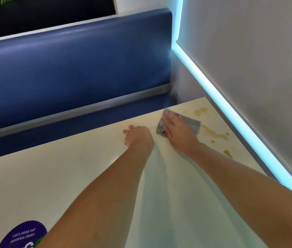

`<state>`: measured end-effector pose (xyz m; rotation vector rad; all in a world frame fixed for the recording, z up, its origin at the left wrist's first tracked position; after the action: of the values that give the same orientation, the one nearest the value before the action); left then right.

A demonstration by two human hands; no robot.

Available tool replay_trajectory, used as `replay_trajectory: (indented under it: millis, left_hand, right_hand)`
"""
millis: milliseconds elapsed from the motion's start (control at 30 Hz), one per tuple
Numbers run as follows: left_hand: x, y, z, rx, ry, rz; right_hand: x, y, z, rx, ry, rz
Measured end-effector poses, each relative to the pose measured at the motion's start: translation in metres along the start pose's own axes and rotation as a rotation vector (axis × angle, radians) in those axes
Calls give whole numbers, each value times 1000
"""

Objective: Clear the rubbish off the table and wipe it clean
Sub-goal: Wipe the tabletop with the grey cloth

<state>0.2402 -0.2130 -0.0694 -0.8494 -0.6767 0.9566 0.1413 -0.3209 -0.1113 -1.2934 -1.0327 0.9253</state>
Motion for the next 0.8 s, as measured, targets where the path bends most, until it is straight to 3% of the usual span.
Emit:
replay_trajectory:
  millis: [67,200,267,367,433,600,733,800]
  left_hand:
    - [0,-1,0,-11,10,-1]
    - [5,0,3,-73,32,5]
    - [8,0,3,-93,32,9]
    - [8,1,3,-80,29,14]
    - [7,3,5,-77,38,8]
    - [10,4,8,-92,35,13]
    - [4,1,6,-31,-5,6]
    - [-3,-2,10,-15,1,19]
  right_hand:
    - [-5,0,2,-5,-91,-78]
    - [-41,-3,0,19,115,-42]
    - [-28,-5,-4,-19,149,-69]
    - [0,-6,2,-100,1,-244]
    - [-9,-8,12,-93,-91,-238]
    - [-37,-5,15,-112,161,-166]
    - [4,0,23,-125,-66,-268]
    - [-16,-2,29,-94,-100,-263]
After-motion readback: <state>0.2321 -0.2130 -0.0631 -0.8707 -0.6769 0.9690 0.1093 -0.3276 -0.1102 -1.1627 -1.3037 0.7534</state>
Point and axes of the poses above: each hand's wrist, its own z-axis away from the middle knuckle, its own y-axis out of the palm, x = y × z, the point moved 5 cm from there along -z, towards the middle knuckle, and after that the axes turned 15 degrees about -y, right-handed, at the moved point
